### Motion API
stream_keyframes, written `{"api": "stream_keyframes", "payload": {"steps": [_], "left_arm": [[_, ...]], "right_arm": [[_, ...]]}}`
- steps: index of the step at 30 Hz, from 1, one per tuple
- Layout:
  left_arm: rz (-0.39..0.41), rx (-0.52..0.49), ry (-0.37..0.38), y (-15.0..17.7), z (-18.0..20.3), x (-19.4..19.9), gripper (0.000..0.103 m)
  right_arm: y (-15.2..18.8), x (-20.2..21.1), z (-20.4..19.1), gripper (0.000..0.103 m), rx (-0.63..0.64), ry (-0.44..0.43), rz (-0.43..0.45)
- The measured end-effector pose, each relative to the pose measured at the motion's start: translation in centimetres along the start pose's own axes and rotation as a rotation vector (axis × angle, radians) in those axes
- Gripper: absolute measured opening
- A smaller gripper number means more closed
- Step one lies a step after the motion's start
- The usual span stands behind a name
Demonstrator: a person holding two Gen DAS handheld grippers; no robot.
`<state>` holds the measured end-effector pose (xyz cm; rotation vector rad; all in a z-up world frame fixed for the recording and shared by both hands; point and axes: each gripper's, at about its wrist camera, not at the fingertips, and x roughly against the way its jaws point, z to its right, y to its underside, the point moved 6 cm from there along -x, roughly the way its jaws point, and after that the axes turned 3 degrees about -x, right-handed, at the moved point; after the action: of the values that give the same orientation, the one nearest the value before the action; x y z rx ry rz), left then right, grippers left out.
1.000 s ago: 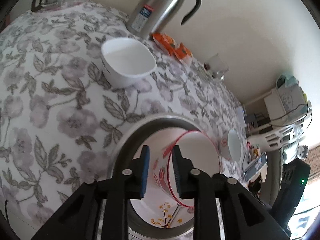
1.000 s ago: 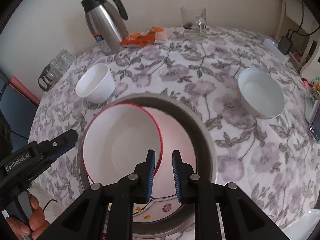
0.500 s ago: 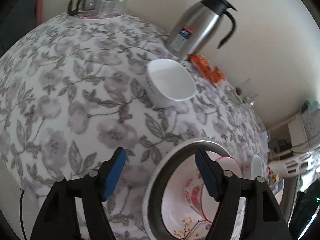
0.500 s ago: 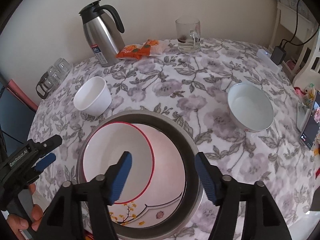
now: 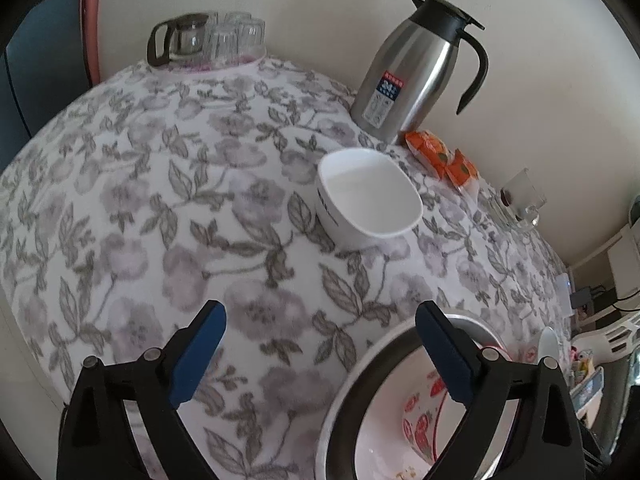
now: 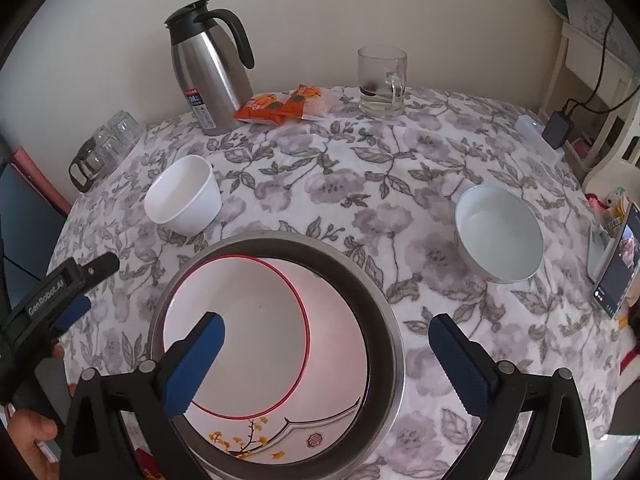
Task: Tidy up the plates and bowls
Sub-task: 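Move both tools to the white square bowl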
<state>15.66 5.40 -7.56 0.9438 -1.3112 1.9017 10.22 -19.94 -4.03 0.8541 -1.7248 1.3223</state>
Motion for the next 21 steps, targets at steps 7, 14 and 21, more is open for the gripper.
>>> {"api": "stream_keyframes", "payload": {"steps": [7,14,21], "left_arm": [[0.069,0.014,-0.044,-2.1,-0.9,0.0,0.099],[0.081,0.04,-0.05,-3.8,-1.4,-0.7,0.099],[0.08,0.063,-0.007,-5.4,-1.7,-1.3,0.099]], "right_arm": [[-1.8,1.3,-0.3,0.103,0.014,-0.006,0.036],[-4.6,4.0,-1.9,0.103,0.037,-0.032,0.108],[-6.9,4.4,-4.6,0.103,0.057,-0.07,0.121]]}}
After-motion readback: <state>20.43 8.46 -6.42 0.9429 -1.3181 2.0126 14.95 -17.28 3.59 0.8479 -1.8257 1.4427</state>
